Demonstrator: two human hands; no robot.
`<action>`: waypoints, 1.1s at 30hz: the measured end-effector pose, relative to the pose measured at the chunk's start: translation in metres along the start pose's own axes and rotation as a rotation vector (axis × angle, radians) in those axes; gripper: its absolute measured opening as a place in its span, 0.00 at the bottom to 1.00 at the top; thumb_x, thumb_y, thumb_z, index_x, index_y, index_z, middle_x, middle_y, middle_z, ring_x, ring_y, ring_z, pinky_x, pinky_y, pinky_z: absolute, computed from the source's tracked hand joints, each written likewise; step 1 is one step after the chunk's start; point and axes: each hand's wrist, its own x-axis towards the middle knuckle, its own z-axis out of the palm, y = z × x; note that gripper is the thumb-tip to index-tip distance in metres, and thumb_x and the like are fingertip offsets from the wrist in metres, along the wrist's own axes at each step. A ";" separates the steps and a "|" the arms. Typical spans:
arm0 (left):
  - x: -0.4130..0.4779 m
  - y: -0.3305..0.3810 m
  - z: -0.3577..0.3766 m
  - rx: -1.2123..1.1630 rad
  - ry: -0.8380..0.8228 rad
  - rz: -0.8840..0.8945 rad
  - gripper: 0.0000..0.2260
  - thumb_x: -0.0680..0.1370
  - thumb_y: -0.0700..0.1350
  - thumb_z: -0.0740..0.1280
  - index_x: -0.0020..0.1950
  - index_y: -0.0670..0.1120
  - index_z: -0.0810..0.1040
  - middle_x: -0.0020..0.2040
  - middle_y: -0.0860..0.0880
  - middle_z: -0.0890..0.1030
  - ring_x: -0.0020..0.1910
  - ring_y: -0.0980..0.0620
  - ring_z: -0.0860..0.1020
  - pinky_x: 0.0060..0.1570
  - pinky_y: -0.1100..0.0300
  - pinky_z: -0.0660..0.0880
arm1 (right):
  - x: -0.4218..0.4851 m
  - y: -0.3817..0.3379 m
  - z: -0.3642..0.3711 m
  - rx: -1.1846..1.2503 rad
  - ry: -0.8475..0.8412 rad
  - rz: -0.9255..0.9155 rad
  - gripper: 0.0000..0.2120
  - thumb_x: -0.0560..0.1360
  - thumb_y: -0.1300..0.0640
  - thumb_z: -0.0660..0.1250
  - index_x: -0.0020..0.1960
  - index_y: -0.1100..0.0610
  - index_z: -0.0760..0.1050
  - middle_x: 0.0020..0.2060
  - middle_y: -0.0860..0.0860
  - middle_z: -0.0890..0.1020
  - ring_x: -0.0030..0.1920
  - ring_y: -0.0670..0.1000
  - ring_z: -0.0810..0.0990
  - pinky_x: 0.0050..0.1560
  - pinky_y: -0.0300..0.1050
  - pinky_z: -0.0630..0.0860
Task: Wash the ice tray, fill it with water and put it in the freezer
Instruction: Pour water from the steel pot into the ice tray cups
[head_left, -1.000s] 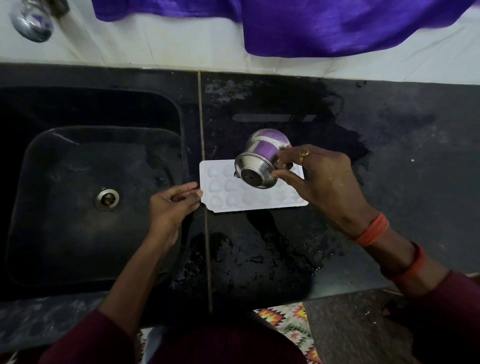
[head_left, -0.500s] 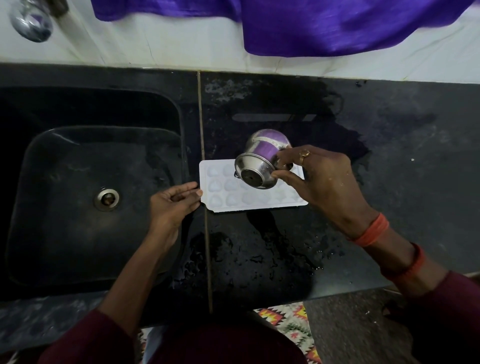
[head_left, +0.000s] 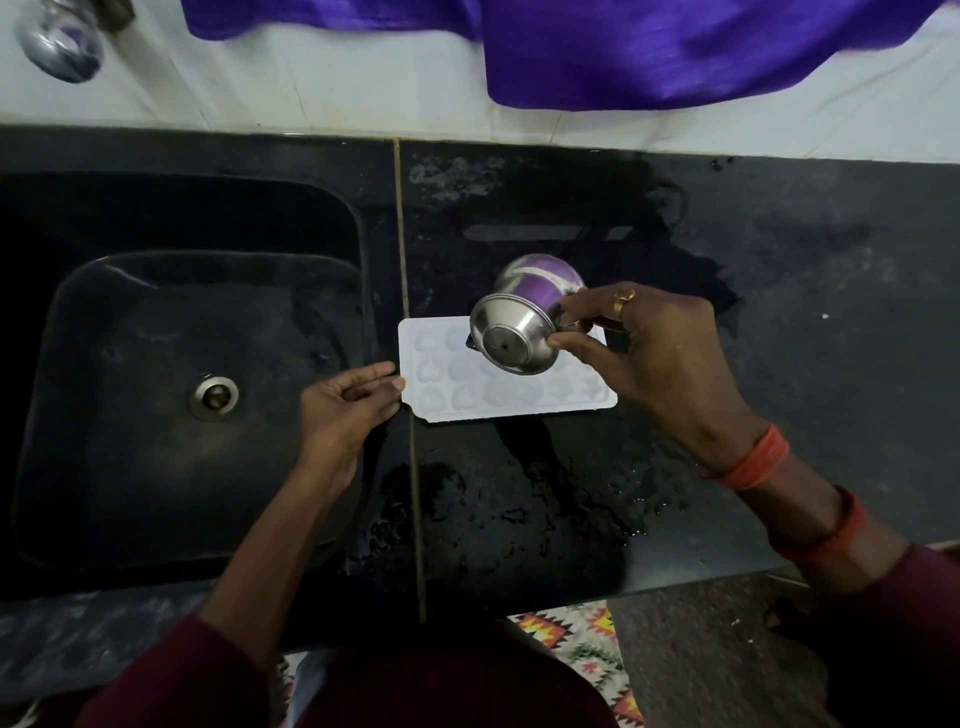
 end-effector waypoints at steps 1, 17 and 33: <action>0.000 0.000 0.000 0.002 -0.002 0.001 0.12 0.74 0.36 0.76 0.56 0.39 0.84 0.44 0.47 0.87 0.43 0.56 0.85 0.43 0.66 0.81 | -0.001 -0.001 -0.001 0.003 0.001 0.002 0.08 0.72 0.52 0.78 0.48 0.55 0.85 0.44 0.47 0.86 0.42 0.41 0.81 0.49 0.30 0.76; -0.001 0.000 0.002 0.005 0.005 0.003 0.11 0.74 0.35 0.75 0.56 0.39 0.83 0.43 0.48 0.87 0.40 0.58 0.85 0.43 0.66 0.81 | -0.022 -0.006 0.009 0.030 -0.002 -0.051 0.06 0.73 0.53 0.76 0.46 0.55 0.83 0.44 0.48 0.85 0.49 0.50 0.86 0.48 0.50 0.81; 0.001 -0.002 -0.001 0.000 -0.008 0.019 0.13 0.74 0.35 0.75 0.58 0.37 0.83 0.43 0.48 0.87 0.41 0.57 0.85 0.42 0.66 0.81 | -0.030 0.000 0.016 0.015 0.000 -0.078 0.08 0.74 0.54 0.76 0.47 0.59 0.83 0.47 0.51 0.86 0.48 0.51 0.86 0.50 0.50 0.81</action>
